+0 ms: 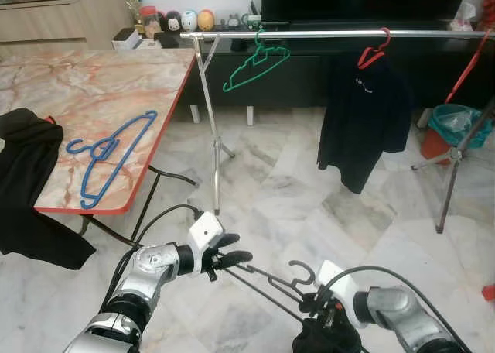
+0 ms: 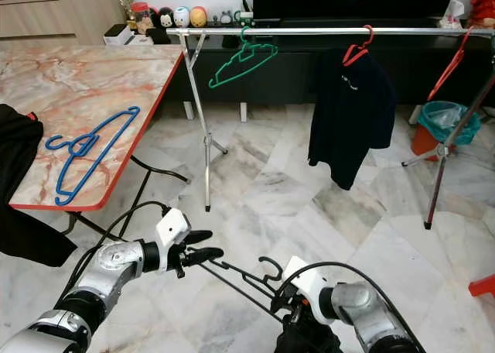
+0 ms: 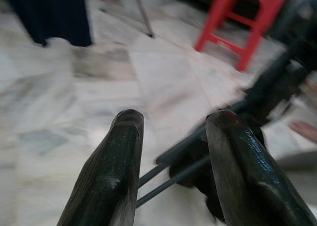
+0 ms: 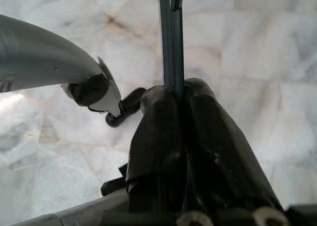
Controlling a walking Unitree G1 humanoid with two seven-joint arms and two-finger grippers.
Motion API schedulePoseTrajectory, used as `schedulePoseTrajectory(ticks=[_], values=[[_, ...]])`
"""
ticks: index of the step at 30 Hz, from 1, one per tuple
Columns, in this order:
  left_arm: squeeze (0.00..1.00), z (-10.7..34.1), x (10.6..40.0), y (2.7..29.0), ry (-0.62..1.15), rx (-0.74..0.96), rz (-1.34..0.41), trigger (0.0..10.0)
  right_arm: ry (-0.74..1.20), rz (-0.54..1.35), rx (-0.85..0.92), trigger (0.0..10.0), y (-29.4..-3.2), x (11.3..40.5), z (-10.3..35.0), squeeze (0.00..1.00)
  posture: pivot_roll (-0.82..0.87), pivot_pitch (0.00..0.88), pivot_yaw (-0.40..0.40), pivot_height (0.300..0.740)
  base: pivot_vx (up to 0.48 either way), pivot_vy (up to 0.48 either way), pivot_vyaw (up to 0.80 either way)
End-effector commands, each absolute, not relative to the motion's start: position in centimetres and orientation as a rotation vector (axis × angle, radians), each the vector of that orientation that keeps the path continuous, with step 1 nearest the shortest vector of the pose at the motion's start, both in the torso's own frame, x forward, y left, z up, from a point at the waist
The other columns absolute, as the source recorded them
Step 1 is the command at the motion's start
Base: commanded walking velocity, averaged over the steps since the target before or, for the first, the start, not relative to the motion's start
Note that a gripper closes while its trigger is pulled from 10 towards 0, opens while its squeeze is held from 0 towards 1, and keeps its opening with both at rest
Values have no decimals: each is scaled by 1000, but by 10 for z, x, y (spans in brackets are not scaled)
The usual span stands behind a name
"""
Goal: Hang hanger
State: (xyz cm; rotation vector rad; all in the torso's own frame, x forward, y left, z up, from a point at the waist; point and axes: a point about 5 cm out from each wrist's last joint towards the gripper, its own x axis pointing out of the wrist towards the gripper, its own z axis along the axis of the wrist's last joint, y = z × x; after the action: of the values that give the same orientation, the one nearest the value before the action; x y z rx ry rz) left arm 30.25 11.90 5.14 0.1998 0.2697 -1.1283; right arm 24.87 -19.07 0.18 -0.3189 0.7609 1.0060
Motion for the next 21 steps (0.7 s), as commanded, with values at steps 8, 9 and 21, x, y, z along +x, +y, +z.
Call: schedulePoseTrajectory(ticks=[8,9,21], values=[[0,42,291,119,358,275,-1258,10000,612,1222,-325,10000,-170,257,29,0,-16,0,43,740,0,0,0],[0,43,291,119,357,273,-1262,10000,618,1232,-332,10000,-169,256,28,0,-15,0,42,740,0,0,0],[0,43,288,116,375,280,-1318,10000,631,1300,-367,10000,-161,254,28,0,-14,2,41,740,0,0,0]])
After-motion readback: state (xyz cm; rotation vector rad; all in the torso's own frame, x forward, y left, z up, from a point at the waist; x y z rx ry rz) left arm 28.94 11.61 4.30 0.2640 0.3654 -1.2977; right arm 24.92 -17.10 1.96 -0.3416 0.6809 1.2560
